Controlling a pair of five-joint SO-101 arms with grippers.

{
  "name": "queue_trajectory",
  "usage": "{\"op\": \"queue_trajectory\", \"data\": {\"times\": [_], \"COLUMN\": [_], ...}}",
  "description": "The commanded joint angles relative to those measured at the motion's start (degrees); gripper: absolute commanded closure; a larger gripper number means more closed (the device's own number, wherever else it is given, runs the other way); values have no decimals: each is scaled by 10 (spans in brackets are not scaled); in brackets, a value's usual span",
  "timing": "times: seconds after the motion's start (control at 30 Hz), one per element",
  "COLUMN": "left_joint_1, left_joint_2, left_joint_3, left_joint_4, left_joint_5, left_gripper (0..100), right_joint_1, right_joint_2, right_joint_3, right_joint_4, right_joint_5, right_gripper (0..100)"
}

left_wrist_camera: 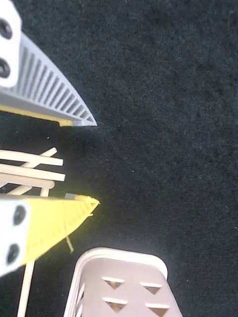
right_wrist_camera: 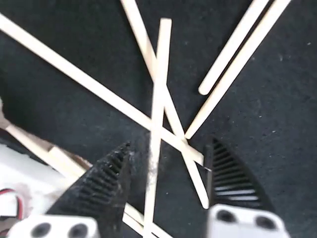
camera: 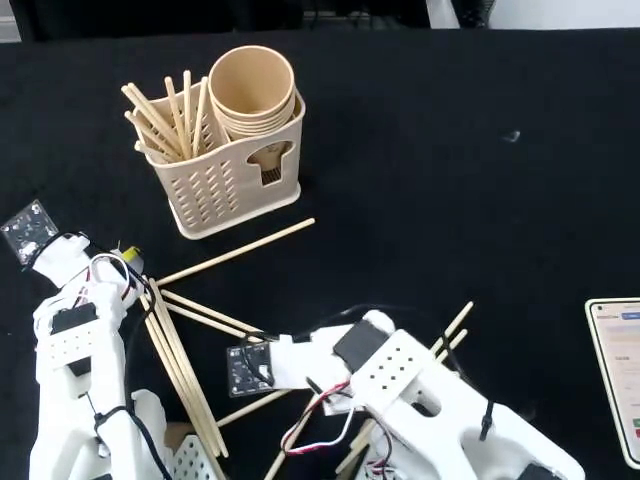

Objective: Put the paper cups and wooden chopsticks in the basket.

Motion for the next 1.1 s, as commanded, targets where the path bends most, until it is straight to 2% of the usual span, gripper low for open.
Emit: {"op": "queue_trajectory", "data": {"times": [0.0,0.13,0.3,0.57,0.77,0.9,1.07], "left_joint_1": [-6,-6,-6,-6,-6,-6,-6], "left_joint_2": [-11,-11,-11,-11,-11,-11,-11], "left_joint_3": [-8,-8,-8,-8,-7,-7,-8], "left_joint_4": [-9,-9,-9,-9,-9,-9,-9], "left_joint_5": [1,1,1,1,1,1,1], "left_gripper": [773,773,773,773,773,773,773], "right_joint_1": [10,11,12,12,13,12,12], "right_joint_2": [2,2,2,2,1,2,16], "right_joint_3": [15,52,58,87,3,-32,-5], "right_joint_4": [-23,-85,-97,-122,-79,-53,-66], "right_joint_5": [4,4,5,8,0,-43,-44], "right_gripper": [717,717,721,869,864,857,718]}}
